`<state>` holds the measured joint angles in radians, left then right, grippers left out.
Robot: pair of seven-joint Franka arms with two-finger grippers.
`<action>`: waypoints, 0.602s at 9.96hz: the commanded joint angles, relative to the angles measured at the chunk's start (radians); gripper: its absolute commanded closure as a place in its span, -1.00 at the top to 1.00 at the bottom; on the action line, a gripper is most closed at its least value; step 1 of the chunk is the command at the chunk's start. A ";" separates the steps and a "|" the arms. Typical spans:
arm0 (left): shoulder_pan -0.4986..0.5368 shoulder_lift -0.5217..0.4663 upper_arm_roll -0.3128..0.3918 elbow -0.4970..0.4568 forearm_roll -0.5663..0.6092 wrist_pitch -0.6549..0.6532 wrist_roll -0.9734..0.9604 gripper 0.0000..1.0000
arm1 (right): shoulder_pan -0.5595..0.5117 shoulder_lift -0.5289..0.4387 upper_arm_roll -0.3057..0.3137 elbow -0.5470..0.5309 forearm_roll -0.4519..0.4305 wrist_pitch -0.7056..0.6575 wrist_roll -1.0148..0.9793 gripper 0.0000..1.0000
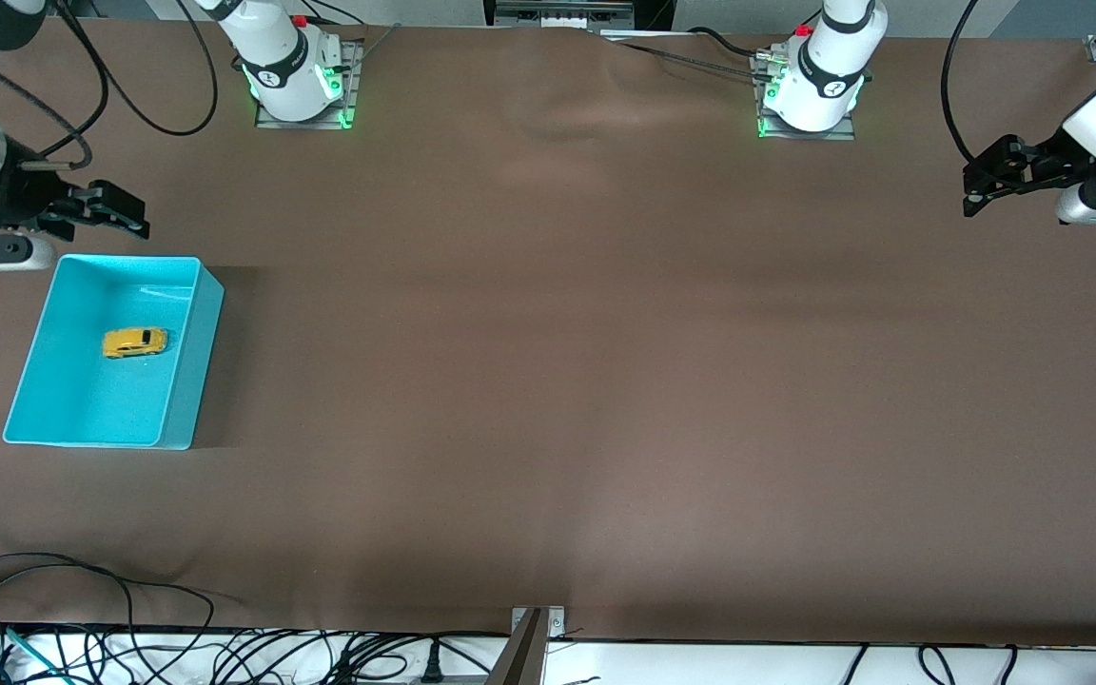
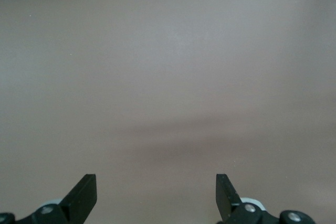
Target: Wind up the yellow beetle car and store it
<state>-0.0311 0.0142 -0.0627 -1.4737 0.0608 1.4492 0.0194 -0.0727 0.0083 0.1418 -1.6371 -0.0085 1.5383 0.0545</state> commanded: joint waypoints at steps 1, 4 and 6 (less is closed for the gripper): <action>-0.003 -0.005 -0.003 0.013 0.013 -0.013 -0.010 1.00 | -0.025 -0.109 0.005 -0.151 0.015 0.065 0.033 1.00; -0.003 -0.005 0.000 0.013 0.013 -0.015 -0.006 1.00 | -0.047 -0.107 -0.004 -0.144 0.015 0.060 0.013 1.00; -0.003 -0.005 0.000 0.012 0.013 -0.015 -0.010 1.00 | -0.045 -0.105 0.002 -0.139 0.013 0.069 0.013 1.00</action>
<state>-0.0311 0.0141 -0.0629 -1.4737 0.0608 1.4492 0.0194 -0.1112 -0.0726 0.1360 -1.7541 -0.0085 1.5885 0.0751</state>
